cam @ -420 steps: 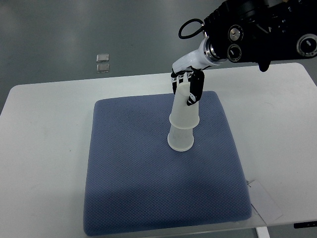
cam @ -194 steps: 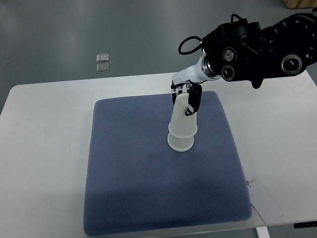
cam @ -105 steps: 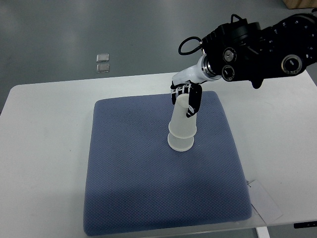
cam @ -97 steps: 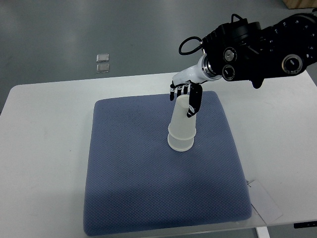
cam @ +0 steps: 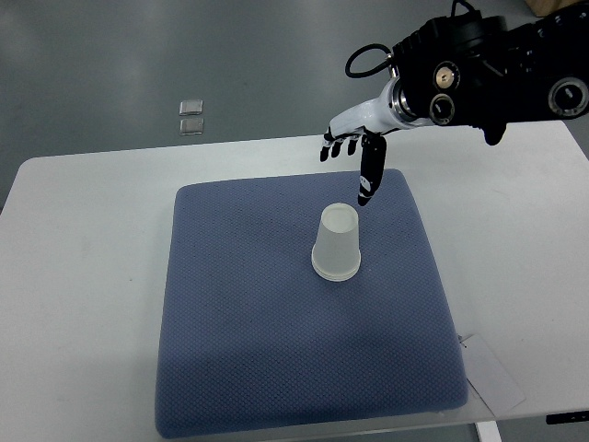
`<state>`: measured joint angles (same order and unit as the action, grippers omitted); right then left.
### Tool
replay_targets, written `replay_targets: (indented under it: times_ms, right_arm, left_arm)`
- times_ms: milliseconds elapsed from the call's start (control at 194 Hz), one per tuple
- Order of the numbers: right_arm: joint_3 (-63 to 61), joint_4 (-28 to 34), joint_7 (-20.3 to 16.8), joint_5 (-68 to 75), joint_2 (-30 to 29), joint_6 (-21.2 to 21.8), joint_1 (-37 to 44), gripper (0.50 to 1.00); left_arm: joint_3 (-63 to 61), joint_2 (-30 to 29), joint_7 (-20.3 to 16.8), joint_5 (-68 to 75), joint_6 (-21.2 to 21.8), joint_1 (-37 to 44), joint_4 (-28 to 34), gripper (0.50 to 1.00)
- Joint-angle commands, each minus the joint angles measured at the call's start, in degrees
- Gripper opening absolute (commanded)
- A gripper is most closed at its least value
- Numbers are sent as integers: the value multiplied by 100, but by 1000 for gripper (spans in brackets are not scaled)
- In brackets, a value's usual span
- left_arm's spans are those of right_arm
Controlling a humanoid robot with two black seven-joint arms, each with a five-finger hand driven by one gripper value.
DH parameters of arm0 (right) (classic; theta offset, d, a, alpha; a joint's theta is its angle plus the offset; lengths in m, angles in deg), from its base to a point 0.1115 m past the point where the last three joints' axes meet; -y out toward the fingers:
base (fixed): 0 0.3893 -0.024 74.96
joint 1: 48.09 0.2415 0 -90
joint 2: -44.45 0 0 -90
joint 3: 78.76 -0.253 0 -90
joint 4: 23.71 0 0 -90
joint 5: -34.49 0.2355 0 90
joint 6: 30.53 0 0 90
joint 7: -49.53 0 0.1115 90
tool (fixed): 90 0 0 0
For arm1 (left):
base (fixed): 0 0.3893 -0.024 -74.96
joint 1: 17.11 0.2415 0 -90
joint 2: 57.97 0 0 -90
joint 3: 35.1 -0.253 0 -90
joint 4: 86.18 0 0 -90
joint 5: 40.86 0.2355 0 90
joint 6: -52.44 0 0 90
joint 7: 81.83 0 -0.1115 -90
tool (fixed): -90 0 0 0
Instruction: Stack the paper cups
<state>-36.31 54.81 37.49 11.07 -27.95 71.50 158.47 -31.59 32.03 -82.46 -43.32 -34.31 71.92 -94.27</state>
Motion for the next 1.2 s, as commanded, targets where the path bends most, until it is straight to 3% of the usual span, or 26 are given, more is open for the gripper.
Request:
replay_targets:
  times_ms: [0, 201, 320, 598, 758, 815, 820, 918, 1197]
  right_arm:
    - [-316, -188, 0, 144, 340, -7, -72, 901]
    - [-1239, -689, 26, 742, 1149, -68, -757, 901]
    - [-2354, -1137, 263, 1409, 1553, -139, -1565, 901]
    - [-4632, -1911, 510, 3027, 1808, -411, -3491, 901]
    - [-5721, -2341, 817, 3308, 1501, -411, -4589, 901]
    - [-5722, -2341, 817, 3308, 1500, -411, -4590, 901]
    - [-6078, -2472, 930, 3308, 1335, -411, -4911, 901]
    - [-6626, -2842, 1010, 3308, 947, -385, -5433, 901]
    - [-7945, -3572, 1178, 3308, 147, -315, -6242, 901]
  left_arm:
    - [0, 0, 1, 0, 0, 0, 0, 1000]
    - [0, 0, 1, 0, 0, 0, 0, 1000]
    - [0, 0, 1, 0, 0, 0, 0, 1000]
    - [0, 0, 1, 0, 0, 0, 0, 1000]
    - [0, 0, 1, 0, 0, 0, 0, 1000]
    - [0, 0, 1, 0, 0, 0, 0, 1000]
    - [0, 0, 1, 0, 0, 0, 0, 1000]
    - [0, 0, 1, 0, 0, 0, 0, 1000]
    - [0, 0, 1, 0, 0, 0, 0, 1000]
